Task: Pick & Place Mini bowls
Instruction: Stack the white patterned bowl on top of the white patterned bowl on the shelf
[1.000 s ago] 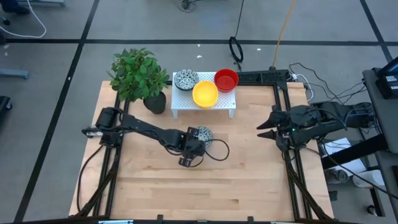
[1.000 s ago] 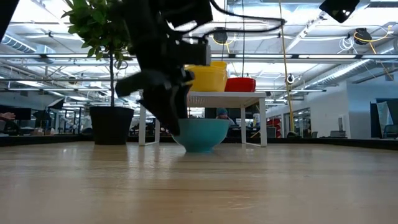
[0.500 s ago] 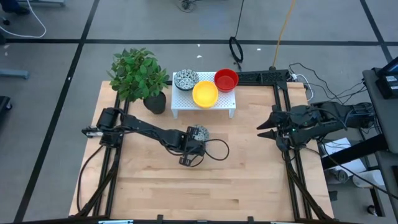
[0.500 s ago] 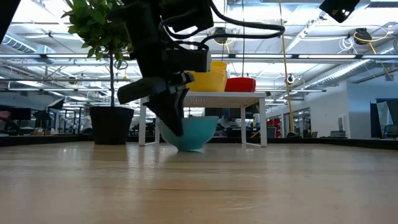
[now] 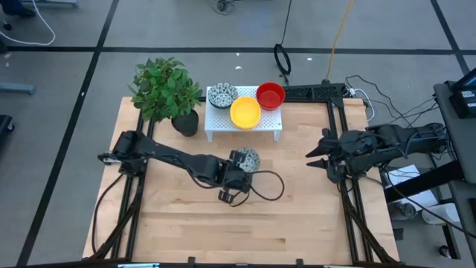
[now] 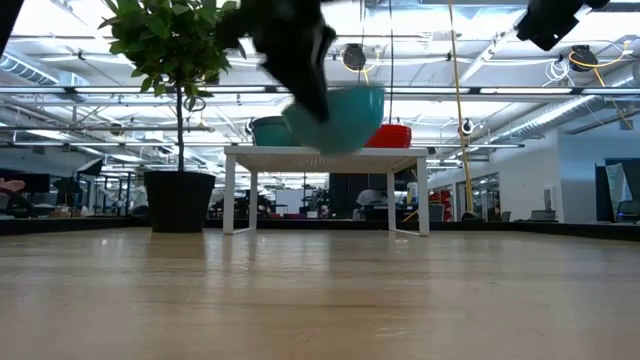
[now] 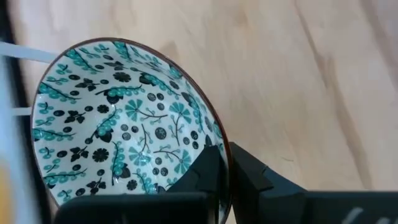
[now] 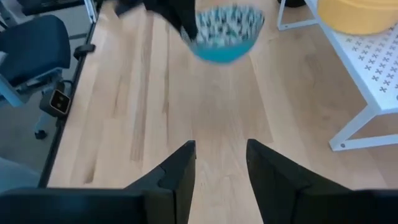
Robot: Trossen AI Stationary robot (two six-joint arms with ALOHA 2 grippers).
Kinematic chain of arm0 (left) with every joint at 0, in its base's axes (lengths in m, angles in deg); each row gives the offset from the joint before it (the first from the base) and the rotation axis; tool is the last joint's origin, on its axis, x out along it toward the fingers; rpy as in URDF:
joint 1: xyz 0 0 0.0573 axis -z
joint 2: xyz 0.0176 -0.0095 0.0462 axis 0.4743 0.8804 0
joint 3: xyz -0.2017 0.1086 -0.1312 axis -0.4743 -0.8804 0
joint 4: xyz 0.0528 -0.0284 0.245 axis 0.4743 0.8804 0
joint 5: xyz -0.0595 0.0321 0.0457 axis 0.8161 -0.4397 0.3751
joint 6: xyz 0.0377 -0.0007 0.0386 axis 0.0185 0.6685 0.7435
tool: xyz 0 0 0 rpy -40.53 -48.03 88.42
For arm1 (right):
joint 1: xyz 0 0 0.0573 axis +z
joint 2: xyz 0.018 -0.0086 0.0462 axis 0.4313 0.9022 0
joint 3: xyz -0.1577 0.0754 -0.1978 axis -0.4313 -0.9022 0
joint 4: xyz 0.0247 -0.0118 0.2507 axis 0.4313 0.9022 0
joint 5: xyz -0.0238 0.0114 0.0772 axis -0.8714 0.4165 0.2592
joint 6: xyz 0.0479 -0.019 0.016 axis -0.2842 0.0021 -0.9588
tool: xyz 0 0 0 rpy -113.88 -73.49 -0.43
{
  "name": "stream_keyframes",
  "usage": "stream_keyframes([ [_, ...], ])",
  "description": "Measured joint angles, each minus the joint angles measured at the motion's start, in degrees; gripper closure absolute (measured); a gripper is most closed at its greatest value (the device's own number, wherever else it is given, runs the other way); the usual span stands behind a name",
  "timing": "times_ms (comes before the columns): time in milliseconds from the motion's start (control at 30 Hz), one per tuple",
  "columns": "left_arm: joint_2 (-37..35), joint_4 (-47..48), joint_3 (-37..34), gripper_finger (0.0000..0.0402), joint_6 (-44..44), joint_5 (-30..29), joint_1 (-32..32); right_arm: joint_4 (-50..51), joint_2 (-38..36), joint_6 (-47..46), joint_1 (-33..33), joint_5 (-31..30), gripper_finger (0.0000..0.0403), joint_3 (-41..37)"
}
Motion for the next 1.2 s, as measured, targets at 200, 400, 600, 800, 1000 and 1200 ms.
stream_keyframes([
  [200, 0.0, 6.8, 10.8, 0.0388, -1.2, -5.1, -2.8, 0.0, 0.0, 0.3, 0.0, 0.0, 0.0273, -1.2],
  [400, -0.1, 11.1, 22.4, 0.0376, 0.6, -14.1, -6.9, 0.0, 0.0, 0.9, 0.0, 0.0, 0.0273, -1.4],
  [600, 0.0, 12.3, 29.3, 0.0392, 0.8, -16.4, -14.5, 0.0, 0.0, 1.4, 0.0, 0.0, 0.0273, -1.4],
  [800, 0.0, 12.9, 29.9, 0.0369, 0.8, -15.2, -22.9, 0.0, 0.0, 1.4, 0.0, 0.0, 0.0273, -1.4],
  [1000, 0.0, 15.6, 29.9, 0.0388, -1.7, -7.9, -29.7, -0.1, 0.0, 1.4, 0.0, 0.0, 0.0273, -1.4],
  [1200, 0.0, 18.9, 29.9, 0.0377, -6.0, -0.9, -33.6, -0.1, 0.0, 1.4, 0.0, 0.0, 0.0273, -1.4],
])
